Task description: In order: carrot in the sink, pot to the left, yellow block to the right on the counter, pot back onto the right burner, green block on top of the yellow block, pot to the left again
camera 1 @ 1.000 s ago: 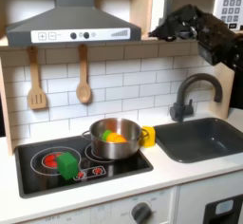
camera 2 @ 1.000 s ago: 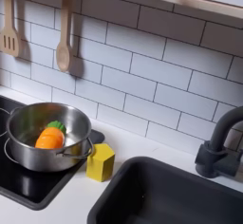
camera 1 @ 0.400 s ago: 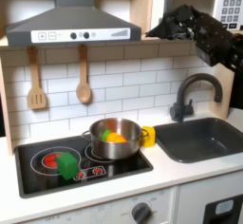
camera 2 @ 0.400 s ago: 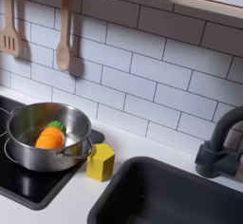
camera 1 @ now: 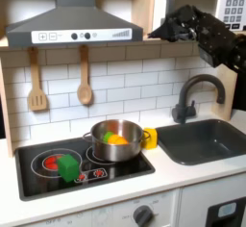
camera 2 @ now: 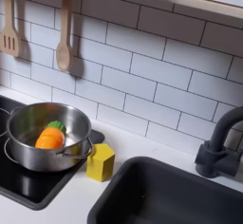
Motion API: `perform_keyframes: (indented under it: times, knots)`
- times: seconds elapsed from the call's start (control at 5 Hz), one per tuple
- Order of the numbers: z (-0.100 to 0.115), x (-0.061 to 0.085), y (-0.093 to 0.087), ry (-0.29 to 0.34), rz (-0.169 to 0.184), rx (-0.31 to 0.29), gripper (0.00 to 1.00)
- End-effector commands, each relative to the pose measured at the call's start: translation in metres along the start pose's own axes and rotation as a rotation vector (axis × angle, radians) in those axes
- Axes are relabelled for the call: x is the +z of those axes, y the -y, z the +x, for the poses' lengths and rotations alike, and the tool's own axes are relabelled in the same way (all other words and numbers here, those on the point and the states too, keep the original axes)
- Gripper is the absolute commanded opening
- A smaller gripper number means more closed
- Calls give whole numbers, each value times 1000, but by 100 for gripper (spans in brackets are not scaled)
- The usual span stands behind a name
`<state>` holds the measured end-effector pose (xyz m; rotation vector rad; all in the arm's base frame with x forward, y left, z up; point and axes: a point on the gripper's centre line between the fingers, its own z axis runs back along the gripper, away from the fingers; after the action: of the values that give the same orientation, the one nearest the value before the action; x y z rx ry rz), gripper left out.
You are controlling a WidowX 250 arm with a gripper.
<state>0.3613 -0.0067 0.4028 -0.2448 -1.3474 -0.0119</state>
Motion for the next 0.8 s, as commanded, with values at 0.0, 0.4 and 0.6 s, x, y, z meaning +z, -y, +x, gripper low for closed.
perform_keyframes:
  times: [0.0,0.4,0.6]
  knots:
    - [-1,1,2,-8,-1,13,100]
    - [-1,3,3,-7,4,13,100]
    - [-4,4,1,-28,15,21,100]
